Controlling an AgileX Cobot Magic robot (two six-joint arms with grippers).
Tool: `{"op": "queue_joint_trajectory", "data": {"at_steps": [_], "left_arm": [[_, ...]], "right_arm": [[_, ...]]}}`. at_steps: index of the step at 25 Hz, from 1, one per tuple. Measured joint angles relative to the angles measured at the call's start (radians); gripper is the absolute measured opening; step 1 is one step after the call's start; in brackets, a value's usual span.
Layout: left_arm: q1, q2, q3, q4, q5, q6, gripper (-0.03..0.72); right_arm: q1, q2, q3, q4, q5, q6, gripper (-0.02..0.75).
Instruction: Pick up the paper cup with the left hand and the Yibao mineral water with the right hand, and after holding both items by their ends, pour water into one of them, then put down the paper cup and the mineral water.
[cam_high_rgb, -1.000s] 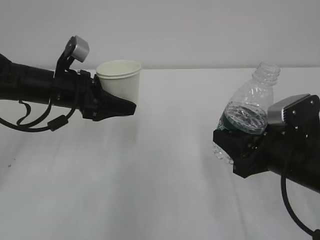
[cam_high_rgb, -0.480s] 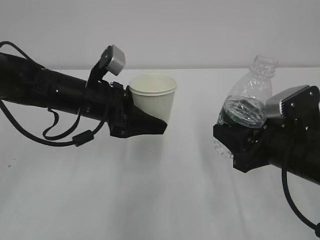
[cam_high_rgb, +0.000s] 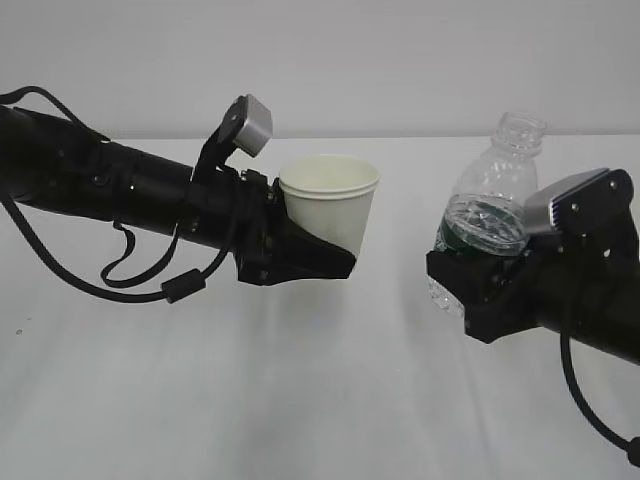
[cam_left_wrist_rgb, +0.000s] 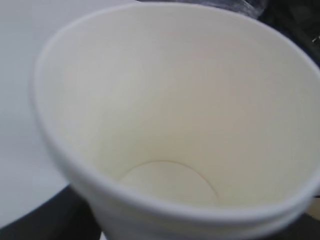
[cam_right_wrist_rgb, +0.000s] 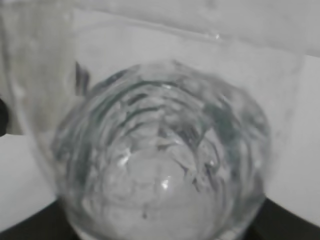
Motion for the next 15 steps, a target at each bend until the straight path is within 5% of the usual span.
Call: {"op": "queue_joint_trajectory", "data": {"at_steps": [15], "left_arm": [[0.000, 0.000, 0.000, -0.010, -0.019, -0.002, 0.457]], "right_arm": [[0.000, 0.000, -0.105, -0.018, 0.120, -0.051, 0.402]]}}
